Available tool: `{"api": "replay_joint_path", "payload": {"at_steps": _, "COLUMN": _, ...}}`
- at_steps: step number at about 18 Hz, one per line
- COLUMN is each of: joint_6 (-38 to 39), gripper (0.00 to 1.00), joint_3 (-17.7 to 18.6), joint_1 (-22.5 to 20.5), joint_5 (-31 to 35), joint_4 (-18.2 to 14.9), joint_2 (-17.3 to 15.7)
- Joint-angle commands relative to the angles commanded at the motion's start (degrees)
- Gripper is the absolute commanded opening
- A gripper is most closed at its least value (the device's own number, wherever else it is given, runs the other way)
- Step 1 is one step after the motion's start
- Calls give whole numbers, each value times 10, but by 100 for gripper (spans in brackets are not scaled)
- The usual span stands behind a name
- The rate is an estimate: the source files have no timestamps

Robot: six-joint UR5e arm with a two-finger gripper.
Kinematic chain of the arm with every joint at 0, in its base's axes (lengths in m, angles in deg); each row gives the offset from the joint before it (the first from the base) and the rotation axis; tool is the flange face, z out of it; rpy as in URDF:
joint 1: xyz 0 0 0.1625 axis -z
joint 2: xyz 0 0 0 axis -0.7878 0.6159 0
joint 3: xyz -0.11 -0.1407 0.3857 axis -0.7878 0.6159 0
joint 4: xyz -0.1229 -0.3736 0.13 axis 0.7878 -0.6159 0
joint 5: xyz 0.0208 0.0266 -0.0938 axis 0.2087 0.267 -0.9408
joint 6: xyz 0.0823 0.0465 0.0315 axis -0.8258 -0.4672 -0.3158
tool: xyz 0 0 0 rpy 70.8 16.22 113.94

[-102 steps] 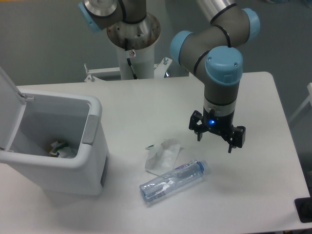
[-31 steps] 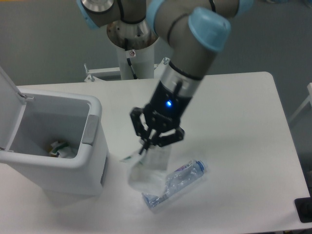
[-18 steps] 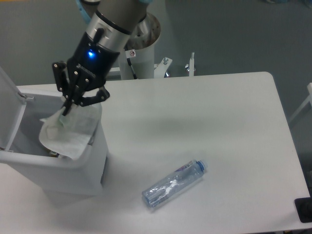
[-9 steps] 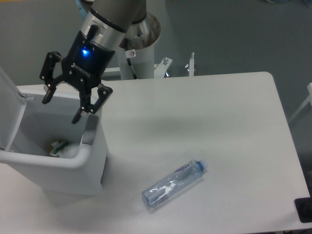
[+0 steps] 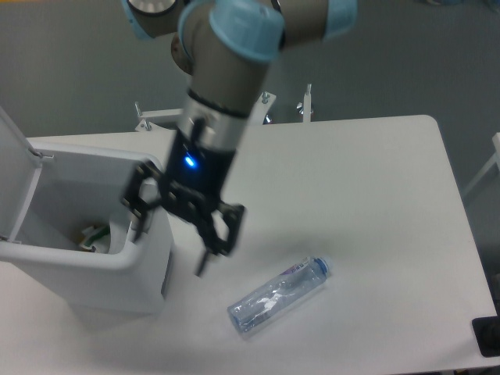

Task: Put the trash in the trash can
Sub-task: 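Move the open gripper over the clear water bottle and lower it, then close the gripper around the bottle's middle and lift it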

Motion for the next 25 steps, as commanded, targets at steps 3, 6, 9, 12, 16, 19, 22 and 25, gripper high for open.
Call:
{"api": "replay_joint_path", "payload": {"at_steps": 3, "joint_6": -7, "gripper": 100, "joint_3": 10, "joint_1": -4, "joint_5": 23, "joint_4": -2, "joint_2": 26}}
{"api": "replay_joint_path", "payload": {"at_steps": 6, "joint_6": -19, "gripper": 100, "joint_3": 19, "joint_1": -4, "joint_5": 24, "joint_4": 0, "joint_2": 55}}
{"api": "replay_joint_path", "payload": {"at_steps": 9, "joint_6": -40, "gripper": 100, "joint_3": 34, "joint_1": -6, "joint_5": 23, "joint_4": 2, "joint_2": 63}}
{"api": "replay_joint_path", "payload": {"at_steps": 12, "joint_6": -57, "gripper": 100, "joint_3": 44, "joint_1": -3, "joint_5": 25, "joint_4": -10, "joint_2": 80}}
{"api": "replay_joint_path", "payload": {"at_steps": 16, "joint_6": -105, "gripper": 100, "joint_3": 70, "joint_1": 1, "joint_5": 89, "joint_4": -5, "joint_2": 87}}
{"api": "replay_joint_path", "payload": {"at_steps": 19, "joint_6": -132, "gripper": 100, "joint_3": 67, "joint_1": 10, "joint_5": 105, "joint_4": -10, "joint_2": 97}}
{"api": "replay_joint_path", "payload": {"at_steps": 22, "joint_6": -131, "gripper": 100, "joint_3": 62, "joint_1": 17, "joint_5": 107, "joint_4": -5, "joint_2": 116}}
{"api": "replay_joint_path", "payload": {"at_steps": 25, "joint_6": -128, "gripper": 100, "joint_3": 46, "joint_1": 24, "joint_5": 107, "joint_4": 0, "joint_2": 136}}
